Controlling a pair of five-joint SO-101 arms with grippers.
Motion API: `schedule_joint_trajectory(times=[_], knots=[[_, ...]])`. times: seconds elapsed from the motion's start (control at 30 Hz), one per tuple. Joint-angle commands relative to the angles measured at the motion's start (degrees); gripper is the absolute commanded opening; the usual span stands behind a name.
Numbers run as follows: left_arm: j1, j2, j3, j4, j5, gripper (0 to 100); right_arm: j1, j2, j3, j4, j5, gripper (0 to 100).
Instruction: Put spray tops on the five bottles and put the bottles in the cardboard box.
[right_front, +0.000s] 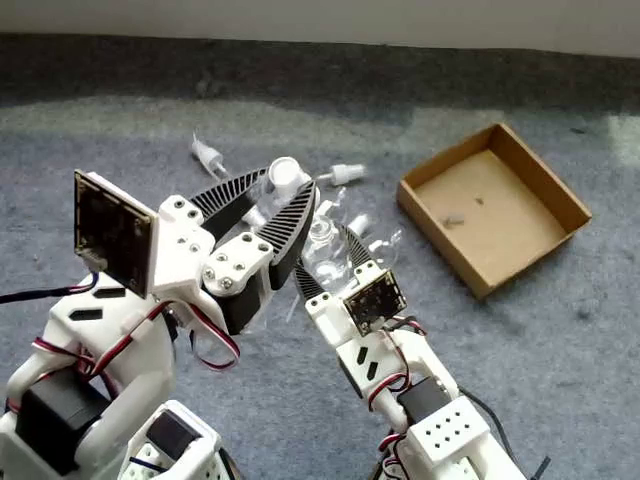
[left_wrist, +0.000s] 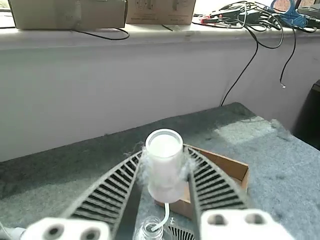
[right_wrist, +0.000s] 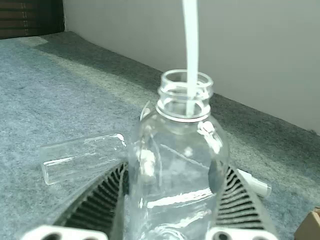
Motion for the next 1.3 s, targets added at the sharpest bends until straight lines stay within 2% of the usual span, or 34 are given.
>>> schedule_joint_trajectory(times=[0.0,0.2,0.43,0.73,0.8,0.97,1.27], knots=[[0.92,-0.75,-0.48,-0.09,-0.70,6,1.10,-1.01,4.62,-1.36,0.70,12.4],[1.01,-0.40,0.66,0.62,-0.70,6,1.10,-1.01,4.62,-1.36,0.70,12.4],[1.01,-0.75,14.73,-0.18,-0.88,6,1.19,-1.01,4.62,-1.36,0.88,12.4],[1.01,-0.75,28.97,-14.15,-0.97,6,1.10,-1.01,5.85,-1.27,1.05,12.4],[1.01,-0.75,29.85,-15.03,-1.41,6,1.01,-1.01,6.20,-1.27,1.05,12.4],[1.36,-0.75,29.85,-14.86,-8.97,6,1.10,-1.01,6.37,-1.27,1.05,12.4],[1.36,-0.40,30.29,-14.77,-9.58,6,1.10,-1.01,6.37,-1.27,1.05,12.4]])
